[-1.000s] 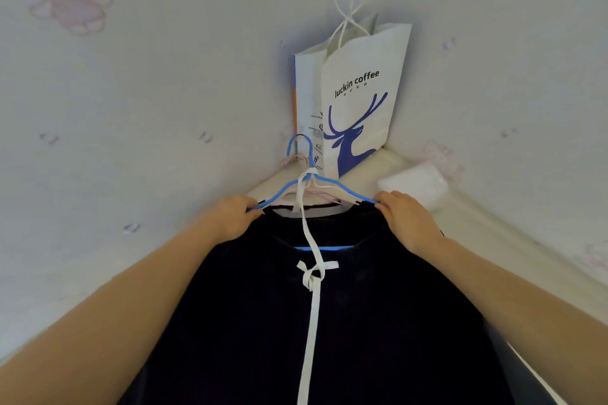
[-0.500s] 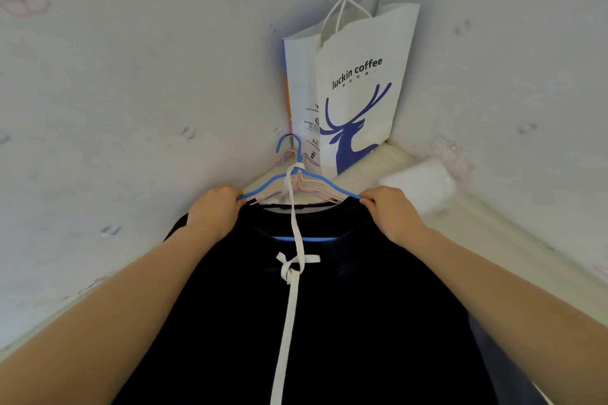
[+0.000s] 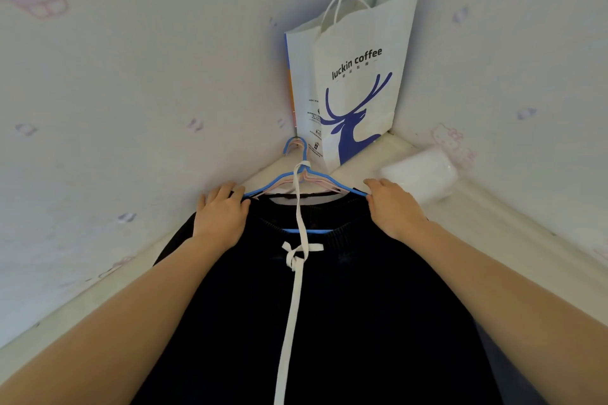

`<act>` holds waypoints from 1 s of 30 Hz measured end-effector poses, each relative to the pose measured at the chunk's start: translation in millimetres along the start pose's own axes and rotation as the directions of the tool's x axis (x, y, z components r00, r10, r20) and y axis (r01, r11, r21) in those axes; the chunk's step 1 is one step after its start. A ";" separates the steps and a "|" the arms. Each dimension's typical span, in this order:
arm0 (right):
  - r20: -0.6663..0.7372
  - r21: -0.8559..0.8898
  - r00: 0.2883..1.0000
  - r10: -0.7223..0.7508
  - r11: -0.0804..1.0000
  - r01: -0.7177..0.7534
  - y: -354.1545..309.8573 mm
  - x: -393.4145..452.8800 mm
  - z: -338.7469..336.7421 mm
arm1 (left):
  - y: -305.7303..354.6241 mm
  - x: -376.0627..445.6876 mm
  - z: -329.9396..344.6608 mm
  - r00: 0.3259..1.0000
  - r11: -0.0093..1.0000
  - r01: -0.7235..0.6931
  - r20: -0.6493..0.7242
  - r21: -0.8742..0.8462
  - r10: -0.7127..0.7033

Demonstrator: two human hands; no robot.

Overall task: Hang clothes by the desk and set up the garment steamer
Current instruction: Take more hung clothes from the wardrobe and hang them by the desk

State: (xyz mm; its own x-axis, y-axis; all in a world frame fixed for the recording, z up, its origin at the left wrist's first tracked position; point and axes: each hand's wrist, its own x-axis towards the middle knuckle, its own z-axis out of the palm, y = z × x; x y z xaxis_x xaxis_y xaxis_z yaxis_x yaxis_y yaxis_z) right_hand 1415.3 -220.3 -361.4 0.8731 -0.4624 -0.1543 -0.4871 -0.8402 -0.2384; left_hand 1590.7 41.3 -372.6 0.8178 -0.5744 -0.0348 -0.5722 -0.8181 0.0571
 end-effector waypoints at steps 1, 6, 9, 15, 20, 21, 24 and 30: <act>-0.003 -0.005 1.000 -0.007 1.000 0.007 -1.0 -5.8 -0.1 | -0.6 -6.2 -0.8 1.000 1.000 -0.017 -0.005 0.005 0.017; -0.061 -0.116 0.997 -0.050 0.992 0.043 -6.7 -52.5 5.9 | 3.6 -49.5 -0.4 0.996 0.996 -0.084 0.017 0.010 0.084; -0.012 -0.149 0.999 -0.037 0.988 0.035 -14.8 -85.3 12.5 | 8.3 -81.5 4.2 0.998 0.998 -0.055 0.032 -0.042 0.057; -0.023 -0.179 1.000 -0.020 0.984 0.016 -34.5 -157.1 34.0 | 22.1 -154.4 11.8 0.993 0.986 -0.059 0.093 -0.156 0.074; 0.028 -0.206 1.000 -0.006 0.979 0.011 -53.6 -224.8 49.3 | 16.8 -208.8 15.6 0.979 0.982 -0.179 0.092 -0.064 0.184; 0.034 -0.213 0.999 -0.004 0.977 0.011 -57.9 -239.4 52.2 | 15.4 -218.8 16.0 0.977 0.981 -0.184 0.095 -0.059 0.189; 0.052 -0.211 0.998 0.023 0.977 -0.011 -75.0 -282.7 60.1 | 11.8 -253.3 16.8 0.970 0.974 -0.218 0.101 -0.057 0.223; 0.049 -0.183 0.992 0.115 0.978 -0.104 -116.7 -361.8 82.0 | 0.7 -337.1 21.3 0.918 0.924 -0.372 0.111 -0.094 0.381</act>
State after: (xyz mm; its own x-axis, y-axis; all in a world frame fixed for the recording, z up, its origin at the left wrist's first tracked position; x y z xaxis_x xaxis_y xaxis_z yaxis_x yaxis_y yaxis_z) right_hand 1154.6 68.3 -356.3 0.8094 -0.5412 -0.2279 -0.5635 -0.8251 -0.0419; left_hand 1313.3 233.8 -382.1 0.5263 -0.8417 -0.1207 -0.8266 -0.5397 0.1594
